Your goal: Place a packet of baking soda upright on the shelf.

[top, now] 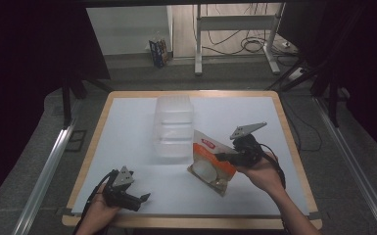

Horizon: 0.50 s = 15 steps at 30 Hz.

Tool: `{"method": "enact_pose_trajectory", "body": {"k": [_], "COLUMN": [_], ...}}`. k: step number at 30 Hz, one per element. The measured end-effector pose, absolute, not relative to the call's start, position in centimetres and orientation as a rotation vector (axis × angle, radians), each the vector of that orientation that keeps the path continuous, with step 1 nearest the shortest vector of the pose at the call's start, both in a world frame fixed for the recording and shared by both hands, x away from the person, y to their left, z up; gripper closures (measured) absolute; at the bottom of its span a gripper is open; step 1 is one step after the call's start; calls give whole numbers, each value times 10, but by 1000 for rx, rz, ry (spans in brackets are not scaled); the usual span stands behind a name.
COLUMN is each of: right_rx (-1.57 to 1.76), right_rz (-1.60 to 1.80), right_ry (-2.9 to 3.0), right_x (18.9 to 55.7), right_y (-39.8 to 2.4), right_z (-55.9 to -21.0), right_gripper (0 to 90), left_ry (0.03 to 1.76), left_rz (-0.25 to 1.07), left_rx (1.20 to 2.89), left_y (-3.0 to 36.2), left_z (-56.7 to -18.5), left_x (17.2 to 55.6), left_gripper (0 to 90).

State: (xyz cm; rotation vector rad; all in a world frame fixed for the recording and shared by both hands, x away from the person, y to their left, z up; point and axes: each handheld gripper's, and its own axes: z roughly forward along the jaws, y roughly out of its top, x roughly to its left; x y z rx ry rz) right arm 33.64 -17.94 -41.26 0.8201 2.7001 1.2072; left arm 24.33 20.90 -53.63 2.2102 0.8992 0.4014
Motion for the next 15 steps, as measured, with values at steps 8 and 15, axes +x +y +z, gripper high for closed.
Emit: {"method": "enact_pose_trajectory", "body": {"k": [8, 15], "right_rx": [816, 828], "right_rz": [1164, 1199], "right_ry": [2653, 2572], "right_x": [341, 350], "right_y": [-185, -197], "right_z": [-401, -384], "right_gripper": [893, 893], "left_ry": [900, 898], "left_rz": [401, 400], "left_rx": [2210, 2211], "left_y": [209, 209], "left_z": [-536, -536], "left_x": [243, 243], "left_gripper": [13, 13]}}
